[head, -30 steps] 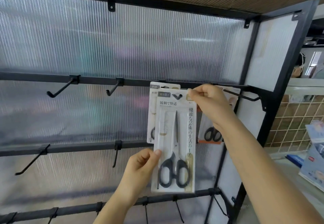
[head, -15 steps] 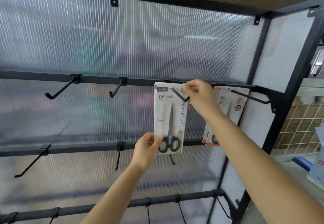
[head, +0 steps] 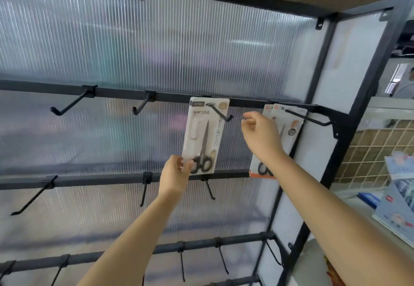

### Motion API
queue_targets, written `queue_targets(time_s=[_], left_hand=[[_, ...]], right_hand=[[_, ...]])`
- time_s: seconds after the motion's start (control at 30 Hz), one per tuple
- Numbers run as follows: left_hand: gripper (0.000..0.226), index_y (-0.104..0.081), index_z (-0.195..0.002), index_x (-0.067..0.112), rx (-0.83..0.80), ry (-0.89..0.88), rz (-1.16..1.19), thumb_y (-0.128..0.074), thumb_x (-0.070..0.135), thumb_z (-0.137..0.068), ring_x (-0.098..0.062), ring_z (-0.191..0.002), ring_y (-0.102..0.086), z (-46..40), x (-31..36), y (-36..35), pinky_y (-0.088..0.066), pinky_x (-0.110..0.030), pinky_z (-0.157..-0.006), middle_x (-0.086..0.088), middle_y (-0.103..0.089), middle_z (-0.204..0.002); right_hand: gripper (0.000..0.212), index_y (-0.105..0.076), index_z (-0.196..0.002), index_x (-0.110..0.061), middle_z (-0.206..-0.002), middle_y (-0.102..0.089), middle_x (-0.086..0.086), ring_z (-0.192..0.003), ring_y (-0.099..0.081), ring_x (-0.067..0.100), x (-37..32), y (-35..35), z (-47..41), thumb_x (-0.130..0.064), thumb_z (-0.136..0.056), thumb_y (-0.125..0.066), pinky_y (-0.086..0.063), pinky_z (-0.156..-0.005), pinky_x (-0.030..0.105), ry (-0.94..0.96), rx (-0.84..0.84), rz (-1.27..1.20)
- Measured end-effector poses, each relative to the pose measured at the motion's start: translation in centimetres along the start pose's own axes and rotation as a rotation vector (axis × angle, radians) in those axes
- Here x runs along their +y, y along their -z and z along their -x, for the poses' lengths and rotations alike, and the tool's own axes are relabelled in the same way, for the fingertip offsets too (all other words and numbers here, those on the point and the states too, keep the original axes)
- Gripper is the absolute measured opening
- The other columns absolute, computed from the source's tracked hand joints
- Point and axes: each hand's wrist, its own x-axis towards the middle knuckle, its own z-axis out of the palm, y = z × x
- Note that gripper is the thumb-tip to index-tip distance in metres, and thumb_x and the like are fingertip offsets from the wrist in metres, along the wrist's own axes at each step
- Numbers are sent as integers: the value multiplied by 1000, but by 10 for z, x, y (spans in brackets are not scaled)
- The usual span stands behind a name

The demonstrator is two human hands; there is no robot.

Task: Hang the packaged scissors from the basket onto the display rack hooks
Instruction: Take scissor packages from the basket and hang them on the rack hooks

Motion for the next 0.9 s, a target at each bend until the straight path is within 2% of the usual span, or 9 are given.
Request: queue_targets(time_s=[0.1, 0.2, 0.27, 0.37, 0.47, 0.57, 0.7, 0.8, 0.9], left_hand=[[27, -52, -110, 7, 56, -166, -287, -50, 30, -96, -23, -95, -54, 19, -4, 7, -44, -32, -74, -6, -53, -108], [22, -57, -91, 1, 167, -470, -553, -66, 21, -87, -32, -80, -54, 40, 5, 9, -43, -37, -63, -13, -54, -89], [26, -58, -79, 0, 218, -553, -610, -78, 15, -74, -34, -68, -54, 55, 19, 5, -45, -39, -58, -17, -54, -77], [25, -58, -76, -2, 205, -665, -566, -80, 6, -68, -38, -68, -56, 73, 37, 2, -46, -41, -59, -21, -56, -77], [21, -58, -78, -2, 88, -834, -542, -76, -2, -67, -38, -68, -57, 90, 41, -1, -46, -40, -58, -22, -58, -81], [14, -58, -80, -3, -86, -965, -505, -67, -1, -69, -38, -66, -57, 107, 39, -5, -47, -41, -58, -21, -58, -79], [17, -61, -84, -7, -329, -1062, -445, -59, 7, -74, -41, -64, -60, 146, 33, -14, -50, -44, -55, -24, -61, -79], [33, -57, -113, -7, -541, -1020, -353, -47, 17, -93, -42, -101, -55, 192, 31, -21, -44, -46, -83, -26, -58, -113], [38, -49, -126, -3, -736, -1061, -335, -45, 20, -96, -37, -116, -46, 247, 25, -30, -37, -42, -93, -22, -50, -128]], right_hand=[[33, -56, -126, -6, -121, -61, 9, -108, -59, 25, 12, 0, 25, -17, -97, -43, -42, -89, 28, 9, -23, 127], [32, -55, -122, -2, -118, -58, 14, -104, -57, 32, 20, 4, 56, -17, -97, -41, -45, -85, 36, 52, -90, 256], [28, -57, -114, -1, -111, -58, 14, -101, -56, 32, 24, 12, 77, -16, -96, -42, -40, -75, 34, 40, -111, 328], [21, -57, -98, -1, -98, -57, 12, -92, -57, 31, 27, 28, 107, -15, -95, -42, -33, -65, 30, -14, -101, 405], [24, -57, -107, -3, -107, -58, 14, -95, -57, 31, 21, 46, 136, -16, -96, -41, -40, -71, 34, -78, -63, 466], [27, -55, -114, -3, -112, -57, 15, -99, -57, 33, 10, 57, 168, -17, -96, -40, -42, -76, 35, -190, 2, 505], [25, -56, -106, -4, -108, -58, 16, -100, -56, 33, -4, 61, 233, -20, -96, -41, -43, -77, 37, -315, 16, 607], [30, -56, -113, -2, -110, -59, 18, -101, -56, 34, -12, 74, 291, -23, -97, -41, -44, -81, 38, -420, 47, 684], [32, -55, -114, -1, -110, -58, 17, -99, -57, 35, -20, 94, 354, -24, -98, -40, -38, -69, 33, -572, 83, 752]])
